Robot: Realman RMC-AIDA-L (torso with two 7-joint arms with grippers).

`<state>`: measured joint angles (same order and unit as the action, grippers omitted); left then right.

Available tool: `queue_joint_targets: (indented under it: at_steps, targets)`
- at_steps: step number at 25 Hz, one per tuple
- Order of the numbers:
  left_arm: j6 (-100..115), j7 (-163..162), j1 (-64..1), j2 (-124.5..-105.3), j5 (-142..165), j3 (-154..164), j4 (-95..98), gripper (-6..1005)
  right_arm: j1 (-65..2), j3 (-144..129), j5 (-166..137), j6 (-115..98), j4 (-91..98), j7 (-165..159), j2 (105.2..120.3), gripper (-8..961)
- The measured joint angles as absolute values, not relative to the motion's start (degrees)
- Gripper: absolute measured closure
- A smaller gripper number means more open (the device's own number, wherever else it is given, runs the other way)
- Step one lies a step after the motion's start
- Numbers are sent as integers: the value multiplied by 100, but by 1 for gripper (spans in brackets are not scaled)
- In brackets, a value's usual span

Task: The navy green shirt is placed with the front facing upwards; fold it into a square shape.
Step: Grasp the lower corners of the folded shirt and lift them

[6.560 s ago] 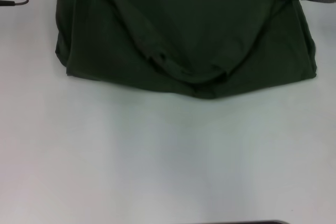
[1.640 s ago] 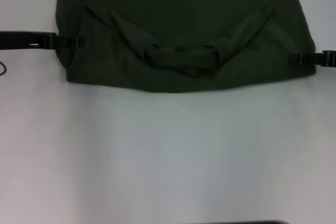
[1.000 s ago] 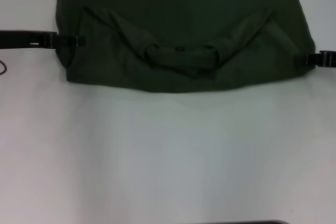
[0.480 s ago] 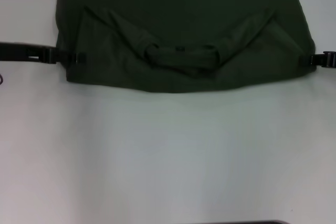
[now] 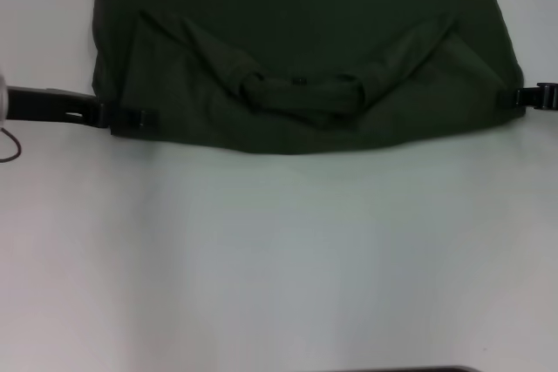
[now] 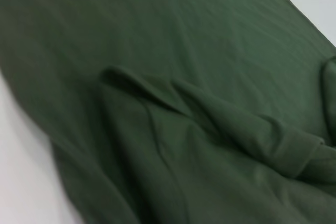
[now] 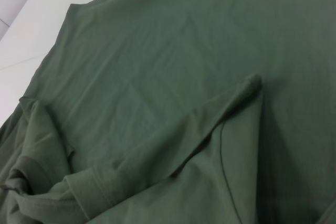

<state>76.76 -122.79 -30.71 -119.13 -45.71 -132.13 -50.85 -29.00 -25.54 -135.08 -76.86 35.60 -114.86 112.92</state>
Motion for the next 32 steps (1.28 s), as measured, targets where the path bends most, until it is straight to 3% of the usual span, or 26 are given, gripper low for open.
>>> queue_joint_targets:
  at_steps: [22,32]
  targets:
    - [7326,-12340,-3166,-11901,-4459,-13025,-4883,177,-2926,-2540,-13500,-7691,3560,-11486,11293,918]
    - [7319,-12337,-3210,-11924,-4402,-13018,-4868,560,-2925,-2540,-13499,-7707,3560,-11486,11293,918]
